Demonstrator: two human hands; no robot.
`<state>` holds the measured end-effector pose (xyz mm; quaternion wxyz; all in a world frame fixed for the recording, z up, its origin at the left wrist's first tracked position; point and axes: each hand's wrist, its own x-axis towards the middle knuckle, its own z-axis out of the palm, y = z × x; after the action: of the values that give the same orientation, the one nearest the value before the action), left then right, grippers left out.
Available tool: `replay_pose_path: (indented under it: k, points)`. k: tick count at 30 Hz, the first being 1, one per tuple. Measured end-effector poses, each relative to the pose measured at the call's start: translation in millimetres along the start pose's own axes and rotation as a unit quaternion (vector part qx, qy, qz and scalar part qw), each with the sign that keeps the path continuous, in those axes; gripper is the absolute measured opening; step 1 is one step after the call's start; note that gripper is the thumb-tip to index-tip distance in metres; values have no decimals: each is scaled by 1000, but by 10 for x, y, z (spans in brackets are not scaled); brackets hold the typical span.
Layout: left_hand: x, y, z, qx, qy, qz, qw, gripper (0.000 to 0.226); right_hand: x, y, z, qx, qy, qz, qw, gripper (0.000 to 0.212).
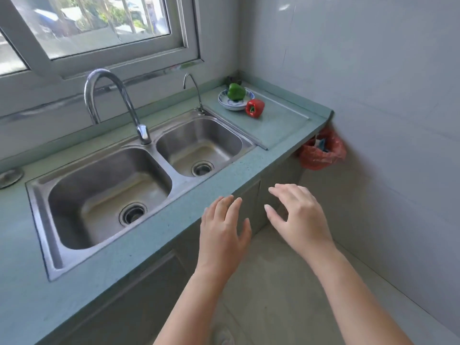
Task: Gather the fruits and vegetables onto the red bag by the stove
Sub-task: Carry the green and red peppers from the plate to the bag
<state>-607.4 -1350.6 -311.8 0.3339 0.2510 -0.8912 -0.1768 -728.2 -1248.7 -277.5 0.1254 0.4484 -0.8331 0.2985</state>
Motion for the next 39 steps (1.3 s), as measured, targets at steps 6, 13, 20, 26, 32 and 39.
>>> replay_pose_path:
  k: [6, 13, 20, 26, 32, 39]
  points:
    - [551, -332, 152, -17, -13, -1, 1000, 41, 516, 37, 312, -8, 1, 11, 1000, 42]
    - [964, -724, 383, -12, -21, -7, 1000, 41, 1021, 227, 657, -1, -5, 23, 1000, 39]
    - [1602, -995, 819, 16, -57, -9, 998, 42, 1739, 627, 1028, 12, -14, 30, 999, 35]
    - [2546, -1191, 1277, 35, -60, -7, 998, 41, 2574, 1122, 1315, 25, -23, 37, 999, 34]
    - [3373, -1261, 1746, 30, -70, 4, 997, 40, 3197, 1676, 1532, 27, -28, 53, 998, 32]
    - [4125, -1505, 2253, 25, -99, -26, 994, 44, 3820, 2134, 1883, 33, -59, 63, 996, 35]
